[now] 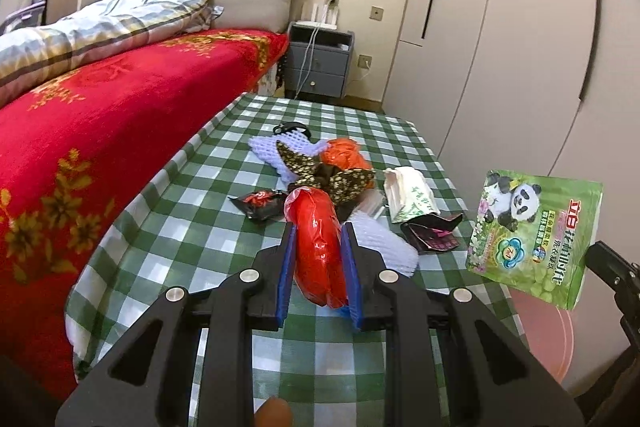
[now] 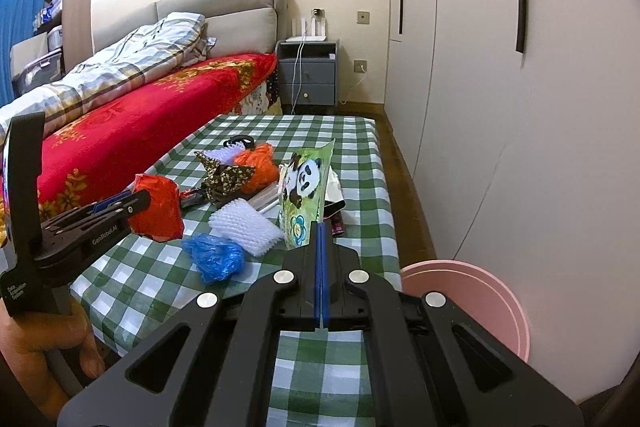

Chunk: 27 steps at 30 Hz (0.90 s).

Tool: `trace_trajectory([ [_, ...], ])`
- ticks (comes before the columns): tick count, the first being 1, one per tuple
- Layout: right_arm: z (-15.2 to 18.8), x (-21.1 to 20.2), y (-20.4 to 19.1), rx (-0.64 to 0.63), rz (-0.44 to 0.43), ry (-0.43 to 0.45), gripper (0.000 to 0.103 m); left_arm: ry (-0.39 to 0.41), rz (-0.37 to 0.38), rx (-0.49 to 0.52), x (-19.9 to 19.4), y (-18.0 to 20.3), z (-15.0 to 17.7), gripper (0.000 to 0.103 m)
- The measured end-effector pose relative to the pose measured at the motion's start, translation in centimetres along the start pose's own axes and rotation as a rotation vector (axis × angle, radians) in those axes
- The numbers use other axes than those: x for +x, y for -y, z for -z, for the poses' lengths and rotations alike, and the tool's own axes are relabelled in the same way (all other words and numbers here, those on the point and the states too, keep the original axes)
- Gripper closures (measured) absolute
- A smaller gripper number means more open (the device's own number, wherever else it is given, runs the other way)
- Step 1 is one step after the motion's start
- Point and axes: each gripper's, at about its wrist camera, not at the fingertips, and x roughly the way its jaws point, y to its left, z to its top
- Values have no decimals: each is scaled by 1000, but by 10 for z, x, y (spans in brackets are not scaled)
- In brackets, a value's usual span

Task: Collect trash
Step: 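Carry the red bag and green packet over the pink bucket with both tools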

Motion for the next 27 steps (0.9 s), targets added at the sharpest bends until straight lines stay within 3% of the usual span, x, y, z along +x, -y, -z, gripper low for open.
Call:
trace_trajectory([
  [27, 0, -12, 34, 46, 129, -16, 103, -15, 150, 84, 4, 64, 8, 81],
])
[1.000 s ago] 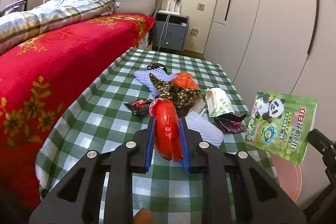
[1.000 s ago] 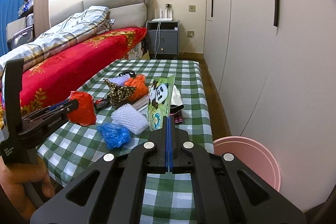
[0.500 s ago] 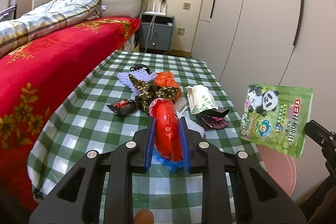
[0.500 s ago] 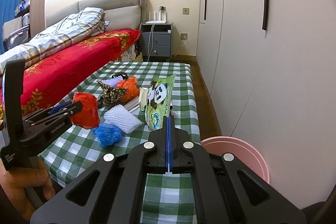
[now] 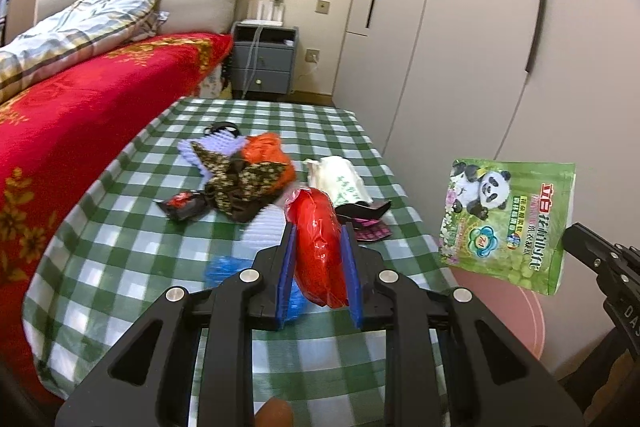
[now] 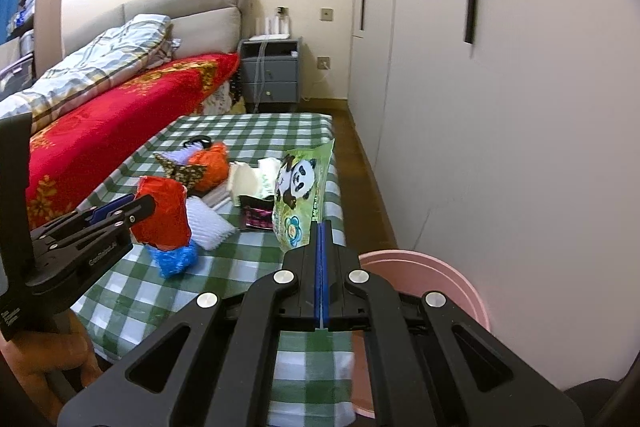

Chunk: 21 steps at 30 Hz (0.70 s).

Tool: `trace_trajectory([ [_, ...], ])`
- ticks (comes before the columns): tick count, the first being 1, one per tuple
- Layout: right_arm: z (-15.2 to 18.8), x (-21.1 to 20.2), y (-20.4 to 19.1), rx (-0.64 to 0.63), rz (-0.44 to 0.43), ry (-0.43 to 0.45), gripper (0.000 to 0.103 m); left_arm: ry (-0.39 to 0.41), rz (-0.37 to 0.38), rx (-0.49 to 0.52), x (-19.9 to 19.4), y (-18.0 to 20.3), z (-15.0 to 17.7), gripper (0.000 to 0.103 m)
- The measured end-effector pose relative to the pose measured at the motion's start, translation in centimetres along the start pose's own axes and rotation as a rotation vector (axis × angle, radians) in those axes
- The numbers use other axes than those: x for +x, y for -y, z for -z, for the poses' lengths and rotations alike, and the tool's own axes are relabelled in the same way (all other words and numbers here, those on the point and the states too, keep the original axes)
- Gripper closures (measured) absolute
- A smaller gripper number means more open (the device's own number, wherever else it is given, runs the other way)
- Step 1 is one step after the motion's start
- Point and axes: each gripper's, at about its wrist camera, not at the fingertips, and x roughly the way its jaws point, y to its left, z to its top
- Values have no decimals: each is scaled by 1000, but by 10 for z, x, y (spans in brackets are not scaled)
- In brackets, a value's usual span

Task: Collect trash
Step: 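Carry the red bag and green packet over the pink bucket with both tools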

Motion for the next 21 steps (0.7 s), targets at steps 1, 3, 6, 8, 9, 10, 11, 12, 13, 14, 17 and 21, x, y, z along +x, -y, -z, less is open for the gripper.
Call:
trace_trajectory([
  [1, 0, 0, 3, 6, 6, -2, 103, -2, 10, 6, 1, 4, 0, 81],
  [3, -1, 1, 10, 22, 25, -3, 103, -2, 26, 15, 3, 11, 0, 81],
  [6, -1, 1, 20, 36, 49, -7, 103, -1, 54, 28, 5, 22, 0, 81],
  [8, 0, 1, 25, 44, 61, -10, 103, -1, 74, 34, 7, 29, 0, 81],
  [9, 0, 1, 28, 49, 72, -12, 103, -1, 84, 37, 8, 34, 0, 81],
  [10, 1, 1, 30, 50, 80, -14, 103, -2, 94, 41, 9, 38, 0, 81],
  [11, 1, 1, 33, 55, 90, -17, 103, -2, 101, 44, 10, 42, 0, 81],
  [12, 1, 1, 36, 60, 101, -20, 103, -4, 112, 46, 11, 46, 0, 81],
  [13, 1, 1, 39, 64, 109, -22, 103, -6, 124, 50, 13, 51, 0, 81],
  [14, 2, 1, 41, 69, 118, -25, 103, -7, 132, 54, 14, 54, 0, 81],
  [17, 3, 1, 52, 85, 151, -36, 103, -17, 164, 66, 18, 67, 2, 81],
  [21, 5, 2, 61, 104, 186, -49, 103, -32, 201, 83, 24, 83, 5, 81],
])
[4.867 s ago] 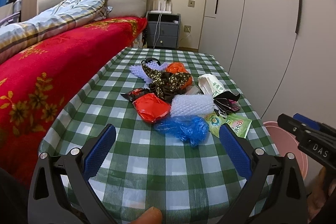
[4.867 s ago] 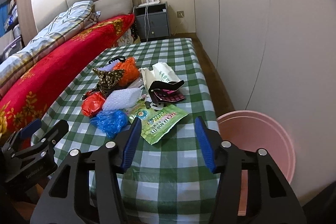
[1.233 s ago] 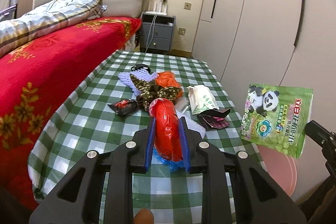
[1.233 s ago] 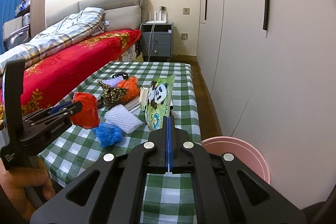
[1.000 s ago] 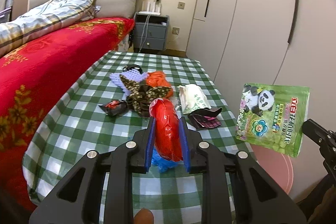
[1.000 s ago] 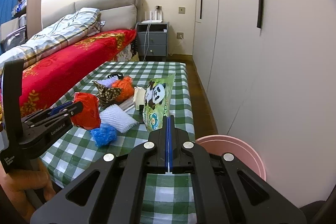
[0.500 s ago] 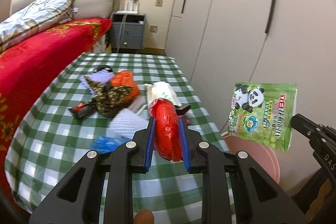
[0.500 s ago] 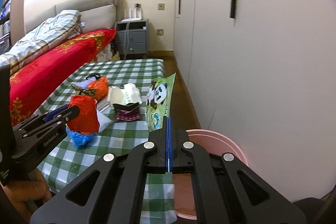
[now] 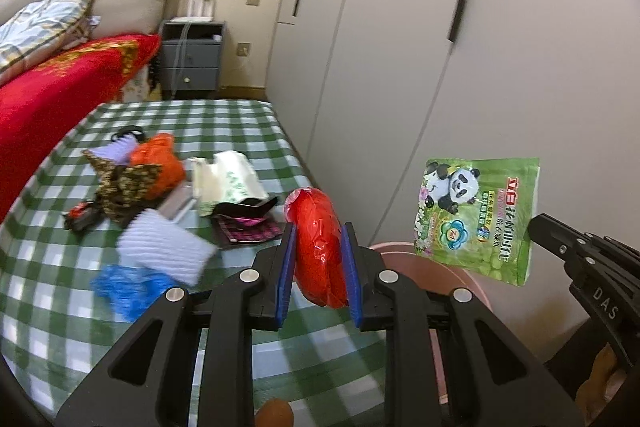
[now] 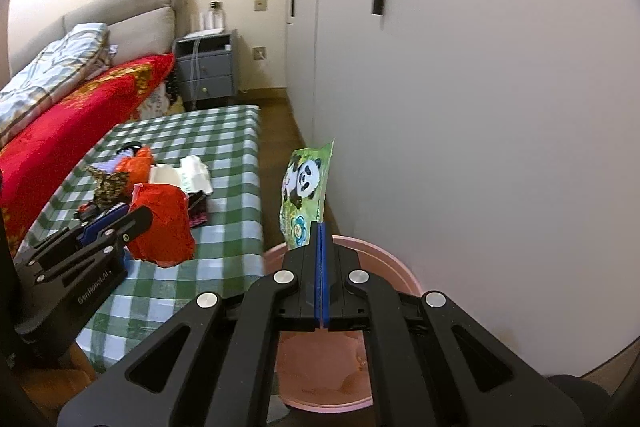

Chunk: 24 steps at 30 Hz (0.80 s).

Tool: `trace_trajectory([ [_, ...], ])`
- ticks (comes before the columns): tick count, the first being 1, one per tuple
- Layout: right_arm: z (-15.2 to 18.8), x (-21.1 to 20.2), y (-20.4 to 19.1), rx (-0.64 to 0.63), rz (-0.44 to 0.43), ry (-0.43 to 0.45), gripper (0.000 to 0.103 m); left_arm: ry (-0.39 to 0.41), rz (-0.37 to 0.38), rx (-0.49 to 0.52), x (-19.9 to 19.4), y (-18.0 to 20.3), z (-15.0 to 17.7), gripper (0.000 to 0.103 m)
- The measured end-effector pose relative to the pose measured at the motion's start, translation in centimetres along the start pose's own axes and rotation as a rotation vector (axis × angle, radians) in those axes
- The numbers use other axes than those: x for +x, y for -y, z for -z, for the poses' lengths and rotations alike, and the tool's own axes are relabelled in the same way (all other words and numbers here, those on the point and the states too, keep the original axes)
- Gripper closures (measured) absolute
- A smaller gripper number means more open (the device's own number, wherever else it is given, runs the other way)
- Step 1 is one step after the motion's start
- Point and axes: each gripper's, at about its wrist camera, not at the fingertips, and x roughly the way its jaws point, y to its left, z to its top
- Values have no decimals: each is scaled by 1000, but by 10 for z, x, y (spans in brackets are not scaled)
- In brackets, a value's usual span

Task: Collect trash
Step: 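Carry the red bag and green packet over the pink bucket with both tools, then open both tools to drop the red bag and green packet into the bucket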

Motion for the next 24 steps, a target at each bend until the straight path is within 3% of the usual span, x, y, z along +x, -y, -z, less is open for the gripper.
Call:
trace_trajectory([
  [10, 1, 7, 26, 65, 64, -32, 103, -35, 89, 36, 27, 37, 1, 81],
  [24, 0, 19, 44, 122, 107, -62, 103, -114, 148, 41, 67, 67, 10, 80],
])
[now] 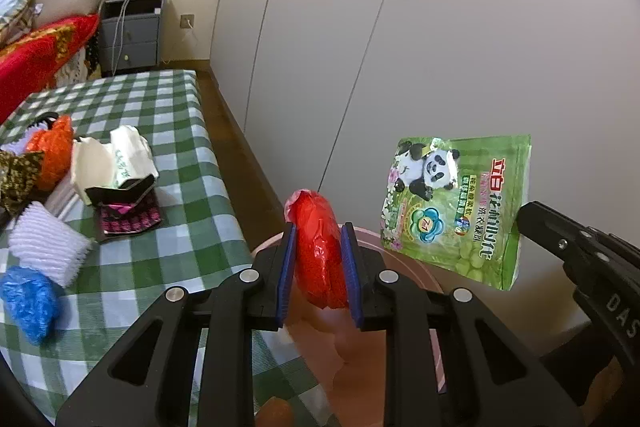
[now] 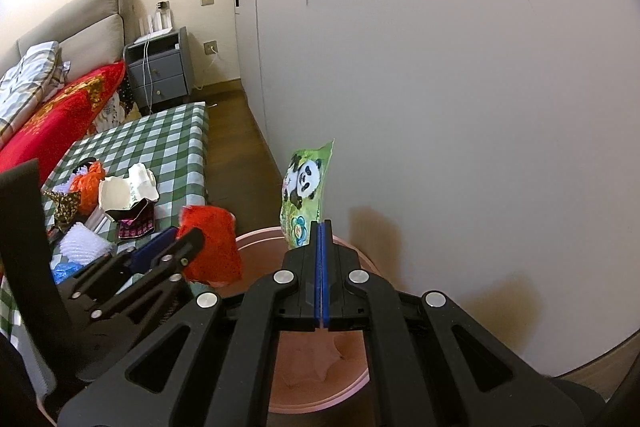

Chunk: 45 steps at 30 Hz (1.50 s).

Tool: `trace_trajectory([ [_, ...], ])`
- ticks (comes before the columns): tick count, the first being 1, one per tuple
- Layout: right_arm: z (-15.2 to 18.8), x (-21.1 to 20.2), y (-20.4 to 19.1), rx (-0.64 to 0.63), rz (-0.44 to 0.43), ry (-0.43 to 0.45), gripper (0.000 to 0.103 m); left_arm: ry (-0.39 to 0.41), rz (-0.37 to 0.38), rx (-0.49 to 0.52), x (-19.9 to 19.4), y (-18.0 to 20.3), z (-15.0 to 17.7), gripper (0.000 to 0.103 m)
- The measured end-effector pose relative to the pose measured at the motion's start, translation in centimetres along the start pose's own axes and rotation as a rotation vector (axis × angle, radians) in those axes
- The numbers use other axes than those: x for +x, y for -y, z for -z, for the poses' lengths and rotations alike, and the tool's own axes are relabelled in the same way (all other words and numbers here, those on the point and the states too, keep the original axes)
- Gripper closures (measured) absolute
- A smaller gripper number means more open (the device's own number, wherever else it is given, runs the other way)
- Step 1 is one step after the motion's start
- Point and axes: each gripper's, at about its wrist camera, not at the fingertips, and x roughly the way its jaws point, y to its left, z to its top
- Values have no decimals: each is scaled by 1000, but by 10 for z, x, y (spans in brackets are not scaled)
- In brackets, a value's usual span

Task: Collect trash
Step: 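Open both tools to drop the red bag and green packet into the bucket, then grasp the blue plastic bag with the left tool while the right tool grasps the pink-black wrapper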

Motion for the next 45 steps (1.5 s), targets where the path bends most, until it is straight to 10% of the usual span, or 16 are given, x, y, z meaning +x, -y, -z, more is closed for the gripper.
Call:
trace_trajectory([
  [8, -2, 5, 1, 15, 7, -12, 103, -20, 27, -12, 13, 3, -2, 79],
  [12, -2, 8, 7, 48, 15, -29, 98, -20, 18, -37, 12, -3, -3, 53],
  [16, -2, 7, 7, 53, 33, -18, 66, -13, -2, -78, 5, -16, -6, 53],
  [28, 2, -7, -11, 23, -45, 40, 66, 21, -104, -106, -37, -60, 0, 53],
  [45, 2, 21, -94, -10, -354, 47, 81, 62, -445, -282, -87, -152, 20, 53],
])
